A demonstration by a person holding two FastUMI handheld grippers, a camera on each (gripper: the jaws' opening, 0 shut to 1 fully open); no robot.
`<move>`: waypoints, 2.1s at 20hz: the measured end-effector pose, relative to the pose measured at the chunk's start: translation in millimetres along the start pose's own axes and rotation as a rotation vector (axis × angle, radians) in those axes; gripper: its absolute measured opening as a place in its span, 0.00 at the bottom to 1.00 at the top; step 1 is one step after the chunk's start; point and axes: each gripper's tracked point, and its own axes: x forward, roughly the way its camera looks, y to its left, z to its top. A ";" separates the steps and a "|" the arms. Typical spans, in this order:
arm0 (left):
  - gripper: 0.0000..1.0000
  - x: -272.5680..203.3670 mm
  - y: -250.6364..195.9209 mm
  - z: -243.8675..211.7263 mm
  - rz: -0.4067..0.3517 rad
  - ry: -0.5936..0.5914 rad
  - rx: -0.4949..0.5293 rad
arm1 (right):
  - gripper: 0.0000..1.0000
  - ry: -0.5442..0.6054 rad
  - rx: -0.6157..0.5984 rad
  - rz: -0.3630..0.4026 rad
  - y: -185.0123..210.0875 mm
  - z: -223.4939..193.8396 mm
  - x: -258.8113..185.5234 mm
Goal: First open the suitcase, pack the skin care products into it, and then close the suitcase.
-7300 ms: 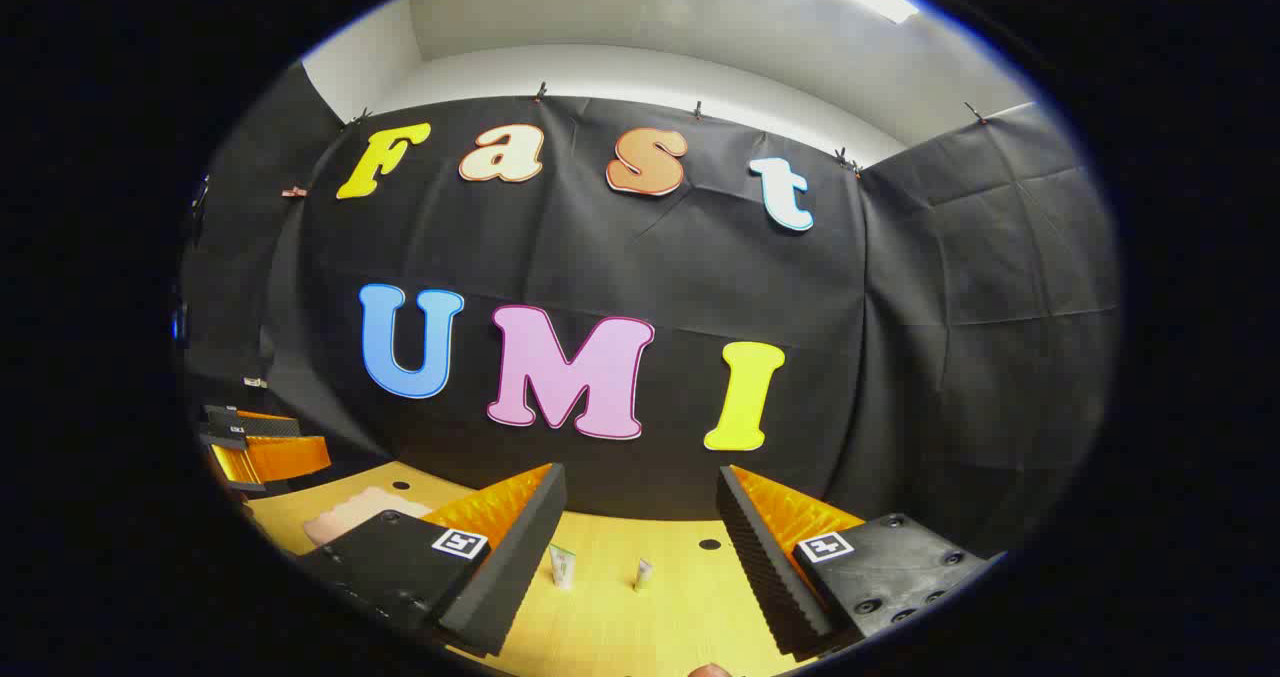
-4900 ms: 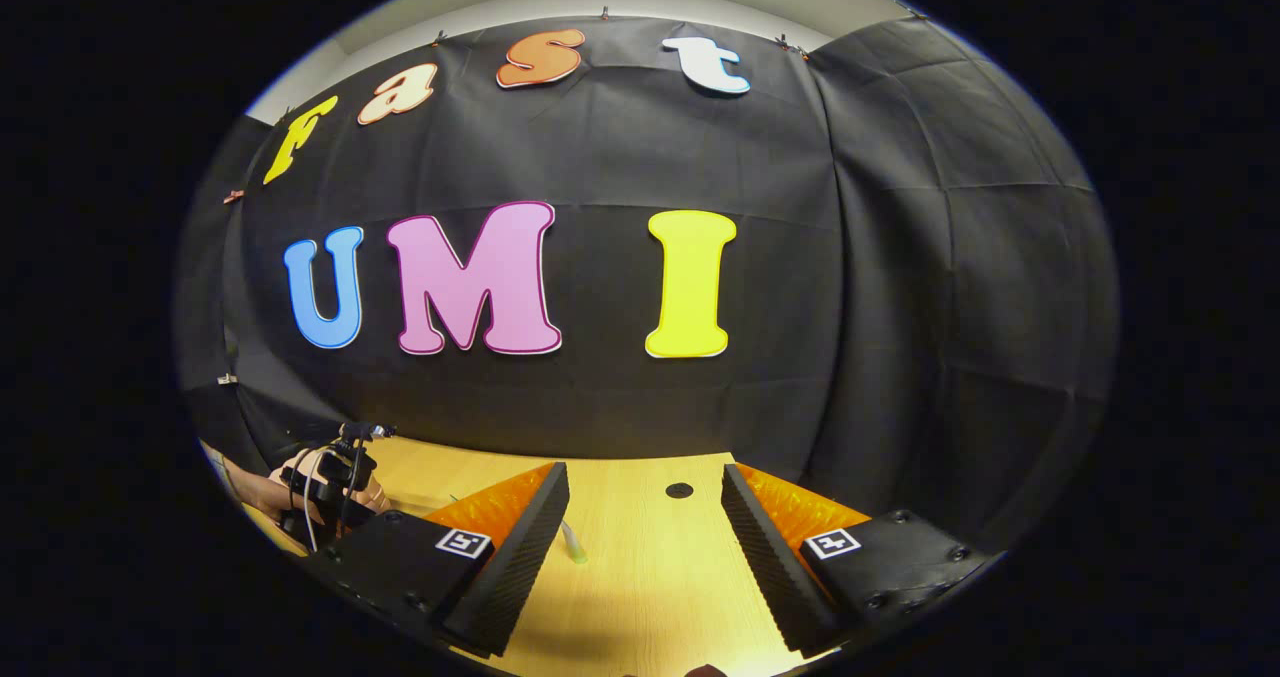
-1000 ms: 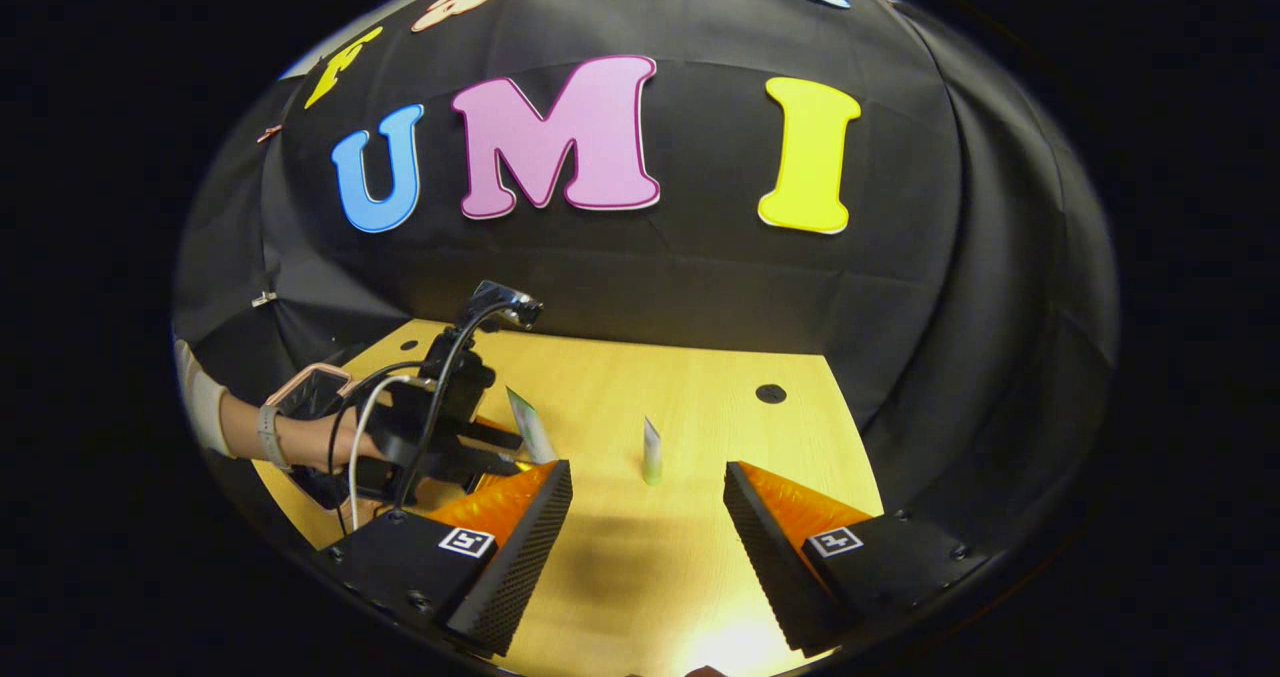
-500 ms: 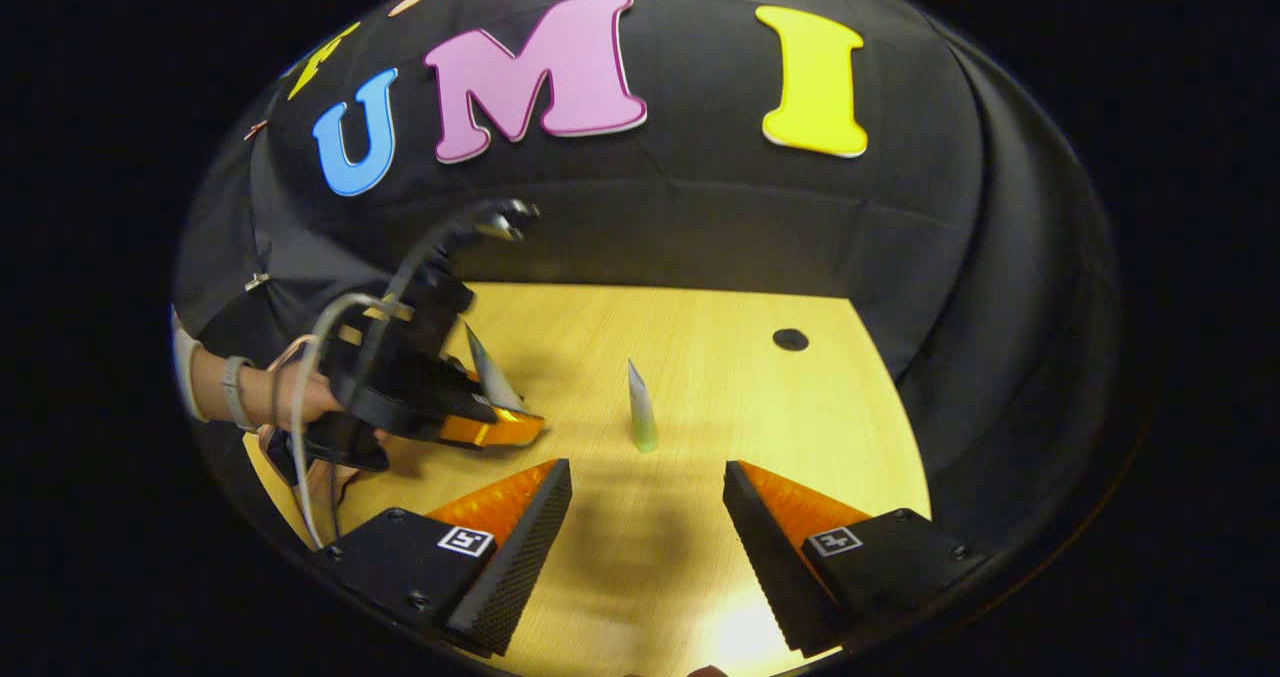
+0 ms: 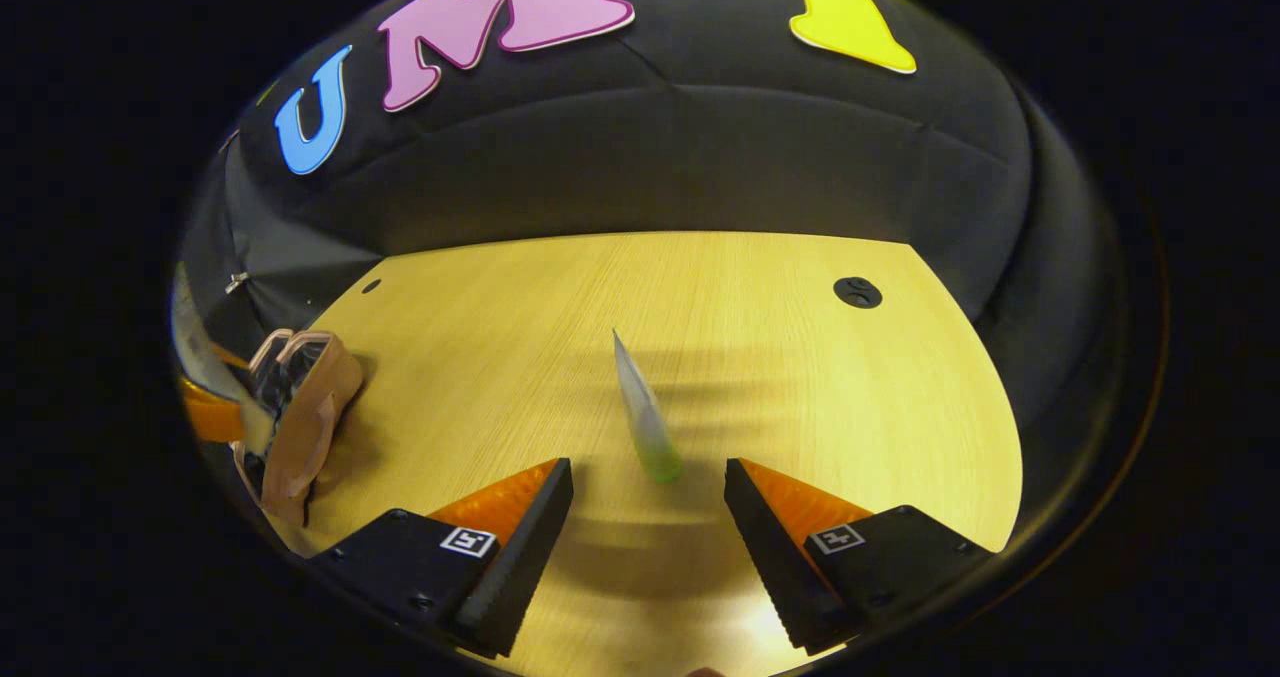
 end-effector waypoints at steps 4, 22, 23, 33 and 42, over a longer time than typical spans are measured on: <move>0.52 -58.8 44.9 -35.5 0.121 0.025 -0.059 | 0.81 -0.003 -0.017 -0.062 -7.2 -0.5 24.9; 0.52 48.8 234.3 -154.1 0.205 0.469 -0.329 | 0.27 -0.054 -0.030 0.228 186.7 8.6 -130.1; 0.52 65.3 238.7 -164.2 0.210 0.518 -0.342 | 0.27 -0.026 -0.035 0.254 205.8 -0.8 -136.1; 0.58 88.8 253.9 -203.9 0.193 0.498 -0.285 | 0.27 0.240 -0.079 0.470 361.1 -53.4 -140.4; 0.77 -6.8 297.6 -170.9 0.140 0.168 -0.395 | 0.27 0.614 0.007 0.381 457.5 -125.1 -63.7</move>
